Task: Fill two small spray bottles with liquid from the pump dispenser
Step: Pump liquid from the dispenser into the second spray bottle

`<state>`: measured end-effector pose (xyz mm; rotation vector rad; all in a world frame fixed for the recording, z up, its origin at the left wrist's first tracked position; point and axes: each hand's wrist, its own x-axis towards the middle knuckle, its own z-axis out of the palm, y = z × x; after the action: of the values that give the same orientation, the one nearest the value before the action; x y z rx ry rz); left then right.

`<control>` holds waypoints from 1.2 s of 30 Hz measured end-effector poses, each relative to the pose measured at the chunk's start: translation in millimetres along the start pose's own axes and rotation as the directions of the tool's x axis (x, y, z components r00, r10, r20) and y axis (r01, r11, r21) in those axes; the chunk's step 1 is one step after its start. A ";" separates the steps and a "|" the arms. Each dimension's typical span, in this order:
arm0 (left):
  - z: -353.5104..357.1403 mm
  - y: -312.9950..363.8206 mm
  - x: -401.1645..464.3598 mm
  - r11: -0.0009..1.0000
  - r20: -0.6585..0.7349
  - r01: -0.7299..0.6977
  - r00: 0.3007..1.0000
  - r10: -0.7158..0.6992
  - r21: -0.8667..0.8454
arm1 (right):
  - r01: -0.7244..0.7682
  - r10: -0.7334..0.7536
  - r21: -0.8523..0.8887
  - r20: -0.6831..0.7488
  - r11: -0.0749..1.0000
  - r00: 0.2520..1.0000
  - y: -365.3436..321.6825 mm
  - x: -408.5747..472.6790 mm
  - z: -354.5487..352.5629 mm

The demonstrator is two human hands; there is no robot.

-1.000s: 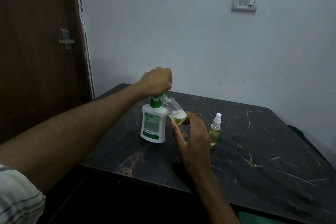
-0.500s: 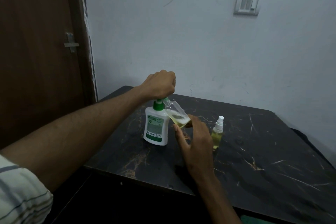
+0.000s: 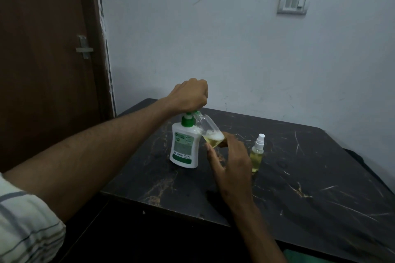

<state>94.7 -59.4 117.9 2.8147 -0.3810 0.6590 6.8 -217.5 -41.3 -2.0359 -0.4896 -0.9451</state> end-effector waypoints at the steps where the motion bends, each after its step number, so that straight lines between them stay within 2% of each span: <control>1: 2.3 -1.3 -0.4 1.000 -0.001 0.000 1.000 0.000 -0.003 | 0.004 -0.004 -0.001 0.001 1.000 1.000 -0.7 -0.1 -0.3; 17: -0.7 0.1 -0.9 0.999 0.010 -0.028 1.000 0.028 0.033 | 0.000 0.000 -0.016 0.005 1.000 1.000 0.0 -0.7 -0.6; 29: -3.8 3.5 -2.0 0.998 -0.030 -0.026 0.999 0.028 0.060 | 0.010 -0.010 -0.007 0.005 1.000 1.000 1.2 -1.0 -0.1; 36: 1.7 -0.3 -1.6 1.000 -0.018 -0.014 1.000 0.015 0.025 | 0.015 -0.015 -0.006 -0.002 1.000 1.000 -0.9 -1.0 -1.2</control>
<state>94.0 -59.2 115.7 2.8296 -0.3932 0.6961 5.1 -217.9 -41.1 -2.0394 -0.5025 -0.9582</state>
